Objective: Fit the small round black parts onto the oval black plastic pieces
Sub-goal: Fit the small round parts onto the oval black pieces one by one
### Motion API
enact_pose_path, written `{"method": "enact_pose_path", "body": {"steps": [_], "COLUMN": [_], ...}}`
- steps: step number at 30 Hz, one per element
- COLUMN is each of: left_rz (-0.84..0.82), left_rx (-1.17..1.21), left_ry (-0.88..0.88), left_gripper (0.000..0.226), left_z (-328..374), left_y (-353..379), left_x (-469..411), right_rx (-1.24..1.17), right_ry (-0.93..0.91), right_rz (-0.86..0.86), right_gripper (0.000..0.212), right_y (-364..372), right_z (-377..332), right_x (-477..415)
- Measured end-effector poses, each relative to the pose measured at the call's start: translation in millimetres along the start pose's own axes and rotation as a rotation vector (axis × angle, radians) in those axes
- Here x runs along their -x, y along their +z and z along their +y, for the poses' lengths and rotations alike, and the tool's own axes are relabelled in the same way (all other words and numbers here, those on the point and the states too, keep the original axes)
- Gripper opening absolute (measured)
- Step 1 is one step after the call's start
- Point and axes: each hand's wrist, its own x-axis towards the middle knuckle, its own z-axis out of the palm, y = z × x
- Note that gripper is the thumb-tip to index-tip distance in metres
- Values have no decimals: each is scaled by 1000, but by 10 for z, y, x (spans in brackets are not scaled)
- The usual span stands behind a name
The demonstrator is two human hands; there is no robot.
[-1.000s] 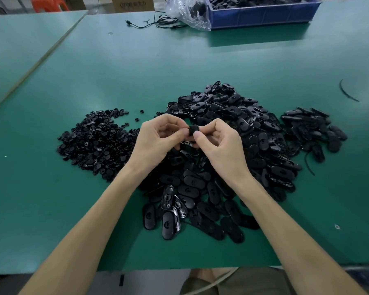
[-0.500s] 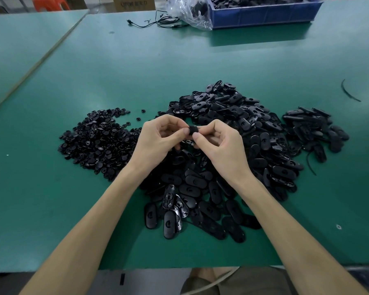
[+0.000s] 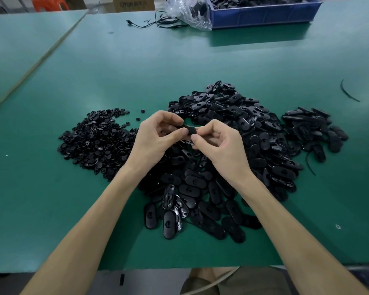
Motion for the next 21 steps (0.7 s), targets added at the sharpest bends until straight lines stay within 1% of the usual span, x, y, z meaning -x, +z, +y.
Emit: {"method": "enact_pose_path", "body": {"steps": [2,4,9,17,21], "left_rz": [-29,-49,-10,-47,-67], "left_rx": [14,14,76,297,322], "left_ry": [15,31,61,37,38], "left_gripper": [30,28,23,27,28], "left_z": [13,18,26,47,46], "left_y": [-17,-29,-45,-35,-43], "left_x": [0,2,-1,-3,3], "right_rx": [-19,-41,-22,44,50], "right_ry": [-9,-15,-16,-31,-25], "right_rz": [-9,-15,-18,-55,-64], "right_gripper": [11,10,4,10,13], "right_y": [-8,-14,-4,4,10], "right_z": [11,20,35,18,30], "right_x": [-6,-8,-14,-1,-9]}}
